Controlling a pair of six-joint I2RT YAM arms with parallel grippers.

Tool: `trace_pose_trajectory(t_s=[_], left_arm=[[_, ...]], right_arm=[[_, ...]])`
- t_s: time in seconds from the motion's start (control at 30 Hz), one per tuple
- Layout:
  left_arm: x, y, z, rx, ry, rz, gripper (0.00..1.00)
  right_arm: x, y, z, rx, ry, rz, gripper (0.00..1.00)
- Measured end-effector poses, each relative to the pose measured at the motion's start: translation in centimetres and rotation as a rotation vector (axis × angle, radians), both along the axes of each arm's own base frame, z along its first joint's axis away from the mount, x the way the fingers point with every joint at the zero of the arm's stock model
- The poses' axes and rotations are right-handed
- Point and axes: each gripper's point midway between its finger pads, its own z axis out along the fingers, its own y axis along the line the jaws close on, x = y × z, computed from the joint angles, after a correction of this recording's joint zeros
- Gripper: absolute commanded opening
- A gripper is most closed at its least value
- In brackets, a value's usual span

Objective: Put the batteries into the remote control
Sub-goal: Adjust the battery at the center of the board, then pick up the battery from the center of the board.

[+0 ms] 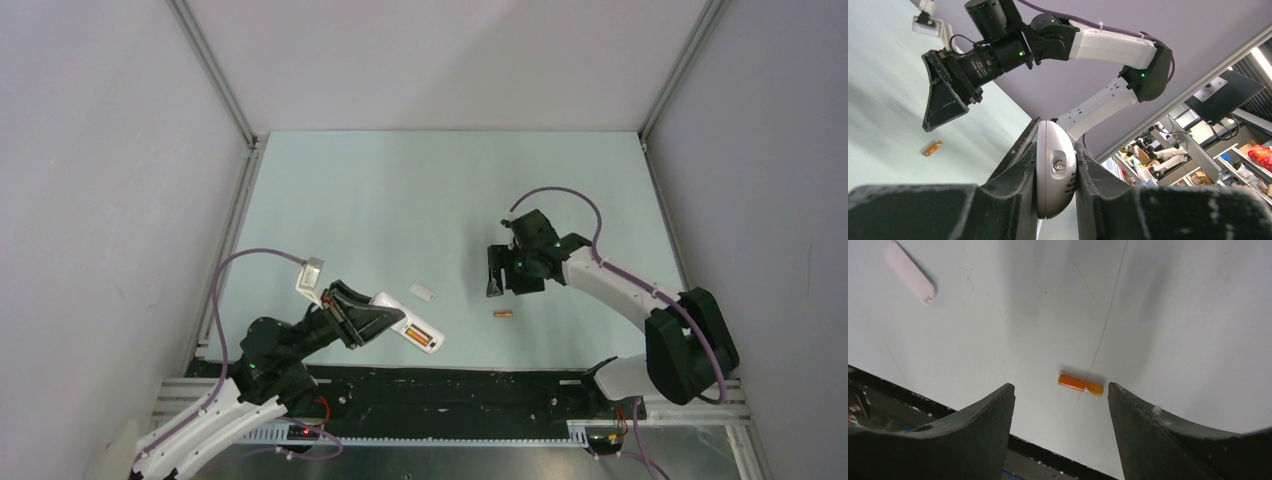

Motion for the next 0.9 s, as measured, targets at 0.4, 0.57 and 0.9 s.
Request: trace_pose_trajectory(t_s=[0.4,0.57,0.9], left_arm=[[-0.1,0.2,0.3,-0.011,-0.009,0.001,0.0],[-0.1,0.2,0.3,-0.011,-0.008,0.001,0.0],[-0.2,0.4,0.4,-0.015,-0.01,0.005,0.0]], right_arm=[[-1.2,0.7,-2.8,-0.036,0.092,0.069,0.78],[-1.9,1.3,-4.3,-0.063,0.131,0.083,0.78],[-2.5,1.4,-5.2,-0.102,0.124,0.043,0.78]])
